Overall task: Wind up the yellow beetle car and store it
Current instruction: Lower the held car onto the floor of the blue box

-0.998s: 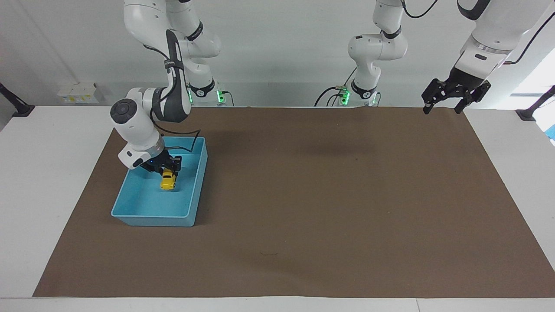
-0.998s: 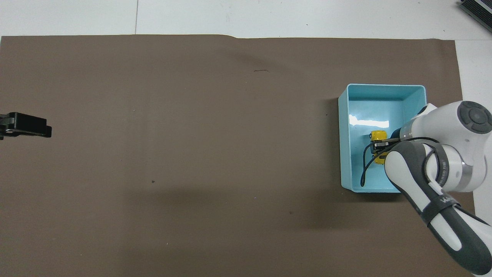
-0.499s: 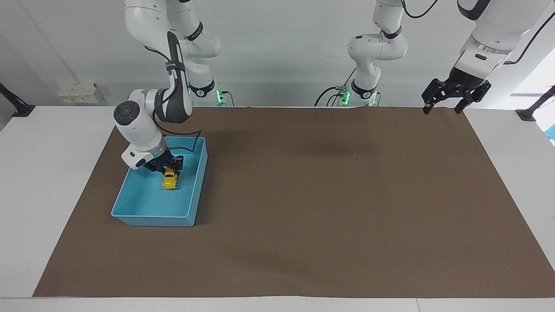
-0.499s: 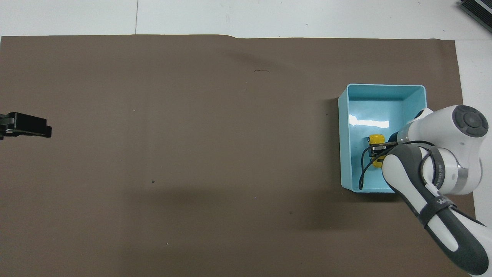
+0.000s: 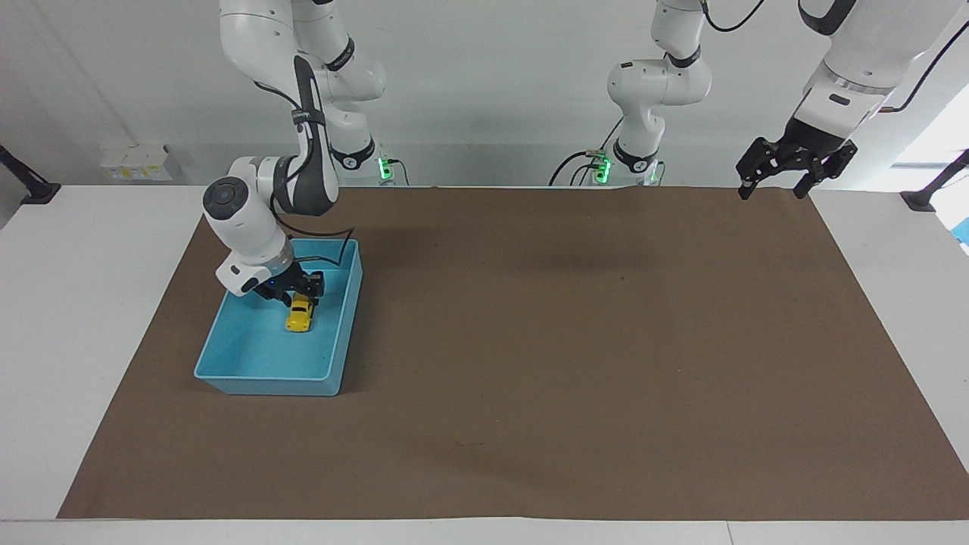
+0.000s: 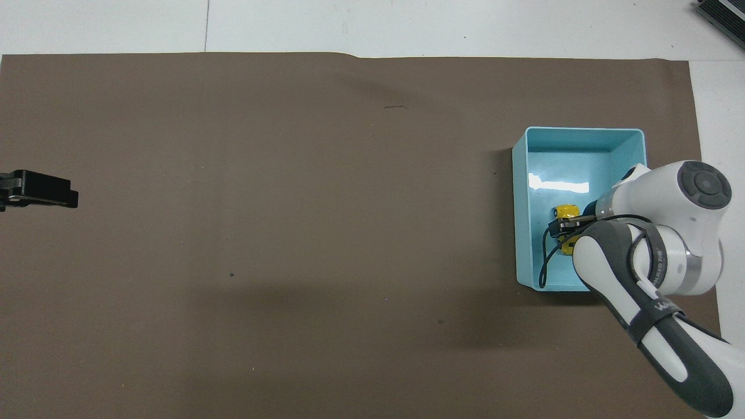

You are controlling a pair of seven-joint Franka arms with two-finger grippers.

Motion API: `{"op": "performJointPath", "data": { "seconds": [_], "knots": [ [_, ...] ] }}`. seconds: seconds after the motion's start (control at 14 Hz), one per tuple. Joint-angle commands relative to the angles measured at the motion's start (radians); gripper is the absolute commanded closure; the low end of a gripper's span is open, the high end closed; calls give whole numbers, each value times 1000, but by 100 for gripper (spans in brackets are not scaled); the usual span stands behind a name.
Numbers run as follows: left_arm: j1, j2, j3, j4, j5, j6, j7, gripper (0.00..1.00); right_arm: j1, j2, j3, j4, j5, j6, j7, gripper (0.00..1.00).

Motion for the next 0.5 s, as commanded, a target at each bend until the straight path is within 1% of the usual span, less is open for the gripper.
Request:
{"op": "performJointPath", "data": {
  "seconds": [0.0, 0.43],
  "knots": [
    [14, -12, -11, -2, 9, -13, -8, 0, 7, 0, 7, 24, 12, 9, -25, 0],
    [14, -12, -11, -2, 9, -13, -8, 0, 0, -8, 4, 134, -4, -49, -29, 0]
  ]
}}
